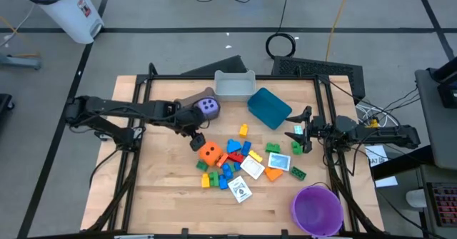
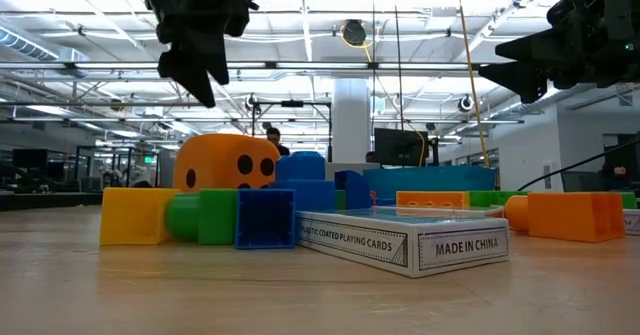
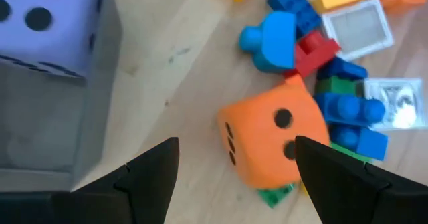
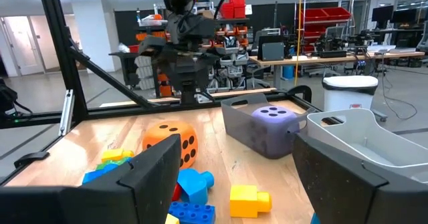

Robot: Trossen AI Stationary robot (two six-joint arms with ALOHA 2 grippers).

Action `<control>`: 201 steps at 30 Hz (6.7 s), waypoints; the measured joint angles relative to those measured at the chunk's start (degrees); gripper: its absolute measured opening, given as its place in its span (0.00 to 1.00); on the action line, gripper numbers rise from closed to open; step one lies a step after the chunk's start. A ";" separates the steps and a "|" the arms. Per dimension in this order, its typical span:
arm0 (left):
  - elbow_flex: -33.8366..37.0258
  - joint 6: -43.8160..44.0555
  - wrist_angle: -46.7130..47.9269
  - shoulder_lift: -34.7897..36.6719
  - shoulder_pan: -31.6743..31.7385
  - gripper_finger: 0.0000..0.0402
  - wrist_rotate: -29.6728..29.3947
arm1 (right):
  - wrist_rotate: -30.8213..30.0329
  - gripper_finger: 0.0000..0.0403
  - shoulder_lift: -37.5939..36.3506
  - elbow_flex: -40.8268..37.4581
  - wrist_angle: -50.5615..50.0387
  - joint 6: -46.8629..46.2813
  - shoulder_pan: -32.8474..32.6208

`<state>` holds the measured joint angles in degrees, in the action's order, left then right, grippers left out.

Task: Pick & Place Toys
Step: Put the orange dice into the transparent black bin

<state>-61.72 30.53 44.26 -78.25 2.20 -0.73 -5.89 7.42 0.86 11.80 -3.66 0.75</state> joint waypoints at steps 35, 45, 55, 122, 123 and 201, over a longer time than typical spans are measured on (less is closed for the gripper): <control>15.98 5.65 -25.08 -5.47 0.64 0.75 18.42 | -0.02 0.69 -0.02 0.00 0.09 0.00 0.00; 16.00 5.89 -26.26 -5.65 2.11 0.75 17.95 | -0.01 0.69 -0.02 0.00 0.03 0.02 0.00; 16.03 8.19 -28.57 -5.69 3.05 0.75 18.64 | -0.02 0.69 -0.02 0.00 0.02 0.00 0.01; 16.16 2.57 -29.57 -5.53 2.97 0.46 17.57 | -0.01 0.69 0.00 -0.01 0.01 0.01 0.00; 16.16 2.57 -29.57 -5.17 2.97 0.46 17.32 | -0.02 0.69 0.00 0.00 0.01 0.02 0.00; 13.99 -0.12 -19.87 -6.57 -3.62 0.75 10.85 | 0.00 0.69 0.00 0.00 0.05 0.02 0.00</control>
<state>-47.72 30.41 24.38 -84.82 -1.42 10.11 -5.89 7.42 0.86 11.85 -3.64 0.75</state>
